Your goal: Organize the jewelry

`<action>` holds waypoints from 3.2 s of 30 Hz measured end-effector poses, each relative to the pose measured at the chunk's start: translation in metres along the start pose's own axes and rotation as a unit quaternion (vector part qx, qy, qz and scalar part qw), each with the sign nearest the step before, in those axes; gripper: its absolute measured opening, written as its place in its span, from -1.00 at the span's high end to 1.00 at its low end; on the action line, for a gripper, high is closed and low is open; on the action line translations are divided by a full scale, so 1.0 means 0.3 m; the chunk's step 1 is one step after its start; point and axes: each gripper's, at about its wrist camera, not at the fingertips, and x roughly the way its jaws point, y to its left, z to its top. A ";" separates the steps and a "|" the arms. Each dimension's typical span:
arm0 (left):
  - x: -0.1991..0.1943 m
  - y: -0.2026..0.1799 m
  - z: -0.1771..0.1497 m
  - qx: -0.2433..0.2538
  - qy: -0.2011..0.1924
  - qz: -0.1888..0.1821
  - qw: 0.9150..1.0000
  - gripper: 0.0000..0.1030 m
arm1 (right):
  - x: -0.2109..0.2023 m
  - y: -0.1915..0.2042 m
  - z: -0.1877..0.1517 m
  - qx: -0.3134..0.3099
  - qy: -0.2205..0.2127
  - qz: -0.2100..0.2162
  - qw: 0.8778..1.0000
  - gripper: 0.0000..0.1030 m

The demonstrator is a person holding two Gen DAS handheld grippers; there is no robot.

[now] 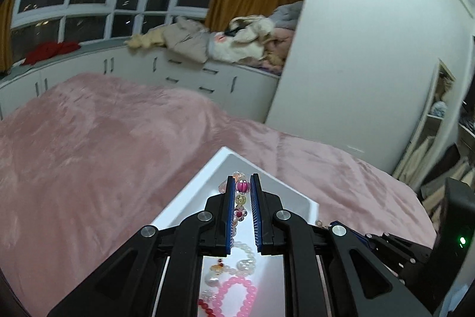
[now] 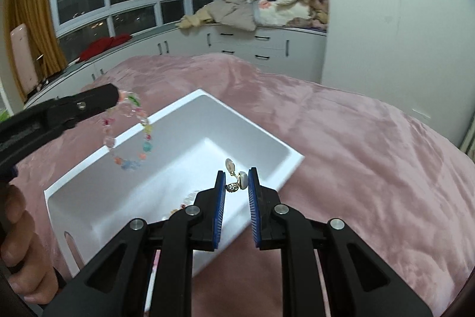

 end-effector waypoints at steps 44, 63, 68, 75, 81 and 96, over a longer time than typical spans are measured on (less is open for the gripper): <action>-0.019 0.034 0.001 -0.051 0.018 0.046 0.997 -0.69 | -0.030 0.050 -0.113 0.001 0.035 0.010 0.999 -0.91; -0.336 -0.133 -0.106 0.034 0.038 0.122 0.991 -0.69 | -0.456 0.011 -0.221 -0.009 0.004 0.013 1.000 -0.91; -0.398 -0.137 -0.171 0.053 0.056 0.144 0.987 -0.70 | -0.508 0.016 -0.256 -0.009 0.014 0.029 0.999 -0.91; -0.511 -0.117 -0.267 0.053 0.080 0.152 0.984 -0.70 | -0.573 0.034 -0.290 -0.008 0.011 0.034 0.999 -0.91; -0.608 -0.103 -0.325 0.045 0.099 0.135 0.985 -0.70 | -0.639 0.036 -0.325 0.001 0.012 0.040 0.999 -0.91; -0.758 -0.217 -0.369 0.069 0.095 0.124 0.985 -0.75 | -0.796 0.025 -0.385 0.006 0.014 0.049 0.999 -0.91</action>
